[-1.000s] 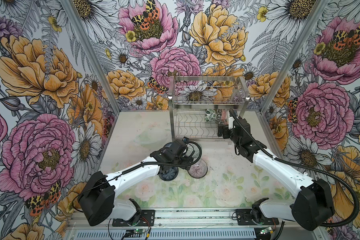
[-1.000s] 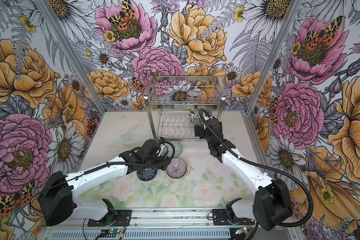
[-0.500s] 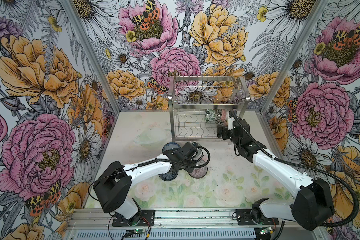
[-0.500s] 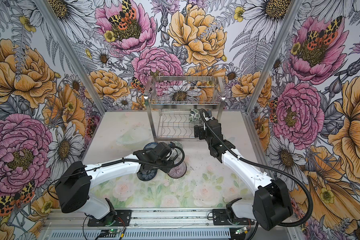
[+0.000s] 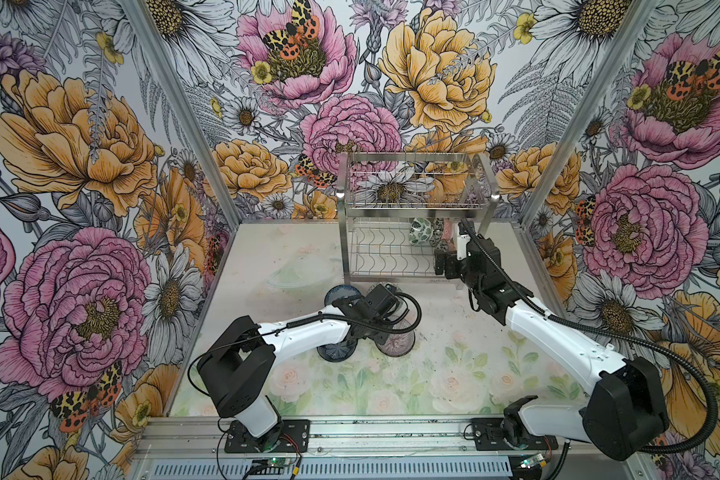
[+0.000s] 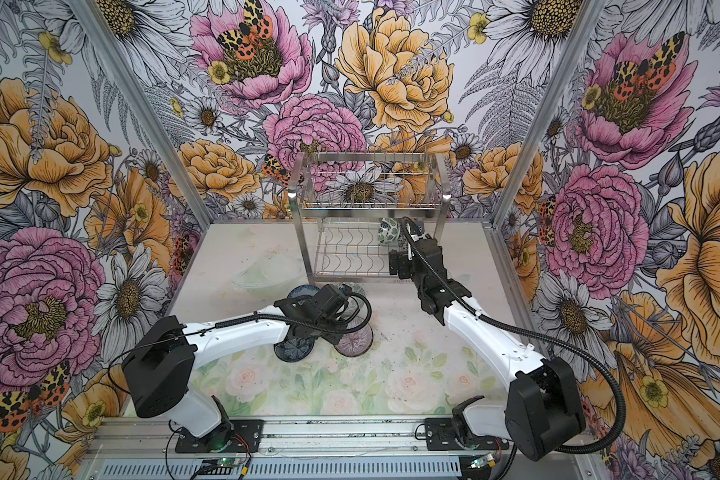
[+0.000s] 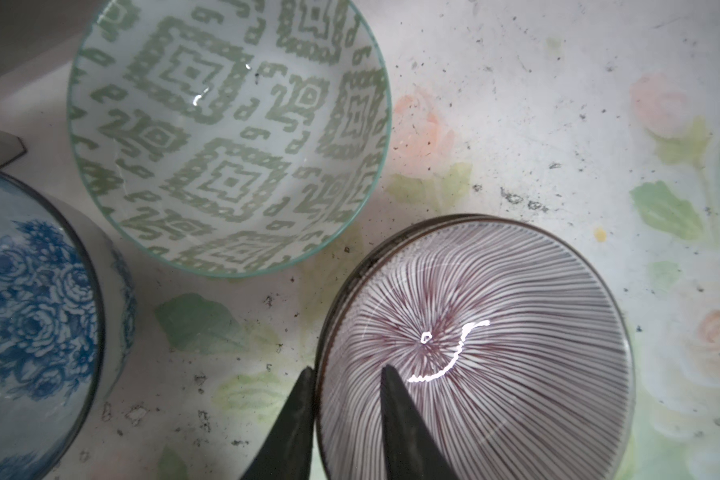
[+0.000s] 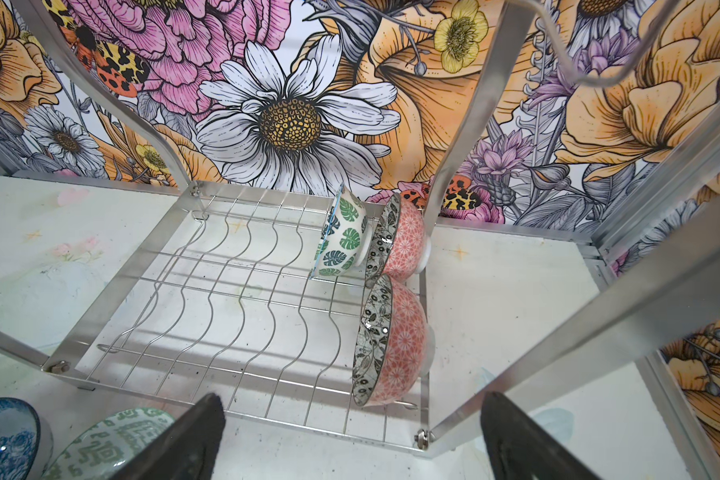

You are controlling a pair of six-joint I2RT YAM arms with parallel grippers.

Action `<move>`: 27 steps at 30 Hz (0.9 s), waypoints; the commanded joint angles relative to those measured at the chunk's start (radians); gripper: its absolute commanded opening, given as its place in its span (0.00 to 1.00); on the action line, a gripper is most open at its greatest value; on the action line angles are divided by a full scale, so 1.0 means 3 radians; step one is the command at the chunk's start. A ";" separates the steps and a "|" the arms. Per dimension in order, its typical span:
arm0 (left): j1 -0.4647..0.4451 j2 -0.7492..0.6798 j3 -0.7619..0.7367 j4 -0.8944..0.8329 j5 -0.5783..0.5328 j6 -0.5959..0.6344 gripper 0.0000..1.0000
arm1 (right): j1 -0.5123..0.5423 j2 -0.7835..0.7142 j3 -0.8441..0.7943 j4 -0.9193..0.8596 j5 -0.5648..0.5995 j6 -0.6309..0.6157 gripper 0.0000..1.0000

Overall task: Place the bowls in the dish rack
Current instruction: 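Lower the left gripper onto the purple-striped bowl rim and close it, then lift the striped bowl toward the rack while the right gripper reaches for it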

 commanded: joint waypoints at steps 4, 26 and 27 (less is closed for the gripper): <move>0.0046 0.0001 0.0092 -0.0042 -0.0071 0.0025 0.16 | -0.0020 0.0029 0.0012 0.0002 -0.0049 0.0025 0.97; 0.0220 -0.0326 0.0061 0.0017 0.0163 0.0053 0.00 | -0.0036 0.0012 0.0023 -0.0029 -0.0076 0.0022 0.97; 0.0249 -0.0360 0.0048 0.0067 0.0214 0.0040 0.00 | -0.0037 0.0009 0.0019 -0.0036 -0.0074 0.0021 0.97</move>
